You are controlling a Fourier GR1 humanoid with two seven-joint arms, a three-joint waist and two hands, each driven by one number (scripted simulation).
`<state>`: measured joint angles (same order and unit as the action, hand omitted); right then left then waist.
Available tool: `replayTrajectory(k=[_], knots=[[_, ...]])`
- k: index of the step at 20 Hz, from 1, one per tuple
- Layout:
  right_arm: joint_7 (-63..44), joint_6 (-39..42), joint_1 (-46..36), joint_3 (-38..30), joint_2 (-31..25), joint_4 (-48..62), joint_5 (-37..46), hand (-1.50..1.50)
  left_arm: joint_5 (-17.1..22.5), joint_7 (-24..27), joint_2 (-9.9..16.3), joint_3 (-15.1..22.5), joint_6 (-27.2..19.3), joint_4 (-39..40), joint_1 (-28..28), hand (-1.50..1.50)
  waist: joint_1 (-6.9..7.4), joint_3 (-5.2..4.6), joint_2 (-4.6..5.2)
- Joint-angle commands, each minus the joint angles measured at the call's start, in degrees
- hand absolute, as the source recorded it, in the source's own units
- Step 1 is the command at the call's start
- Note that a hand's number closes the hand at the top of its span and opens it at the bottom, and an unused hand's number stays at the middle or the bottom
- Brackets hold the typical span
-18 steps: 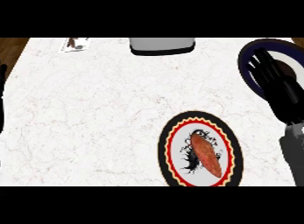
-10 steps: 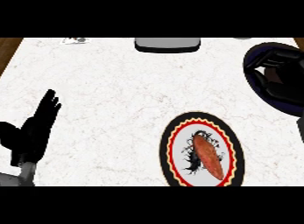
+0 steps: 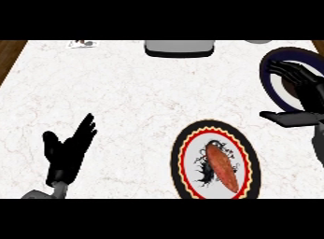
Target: Pick the sweet potato from the plate and place it in the plate
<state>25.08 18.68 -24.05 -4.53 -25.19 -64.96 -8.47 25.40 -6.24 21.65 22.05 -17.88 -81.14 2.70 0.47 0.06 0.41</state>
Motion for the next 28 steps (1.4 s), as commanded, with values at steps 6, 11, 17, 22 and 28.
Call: replayTrajectory(k=[6,11,17,22,28], knots=[[1.4,9.9,-1.1,7.7,-10.9,-0.4,11.8,-1.50,0.5,-3.2,1.8,-2.5,2.4,-1.4,0.4,0.00,-0.06,-0.09,-0.54],[1.5,15.1,-1.0,11.7,-16.4,-4.8,17.3,-1.50,-1.6,0.5,-2.1,-1.6,1.8,3.0,0.2,0.00,-0.69,-0.11,-0.40],[-13.4,12.8,4.2,16.3,-12.9,-20.9,21.5,-1.50,-0.6,-1.5,-0.7,-4.1,3.7,1.0,-0.4,0.00,-1.06,-0.12,-0.70],[-23.3,11.2,6.3,19.0,-6.0,-29.0,25.3,-1.50,-2.6,-1.6,-1.3,-4.9,4.8,0.8,-1.3,0.00,-0.64,-0.10,-0.62],[-26.2,11.7,7.8,22.2,-2.0,-27.5,32.7,-1.50,-4.2,-4.0,-1.8,-6.0,5.3,-2.5,-2.9,0.00,-0.17,-0.07,-0.48]])
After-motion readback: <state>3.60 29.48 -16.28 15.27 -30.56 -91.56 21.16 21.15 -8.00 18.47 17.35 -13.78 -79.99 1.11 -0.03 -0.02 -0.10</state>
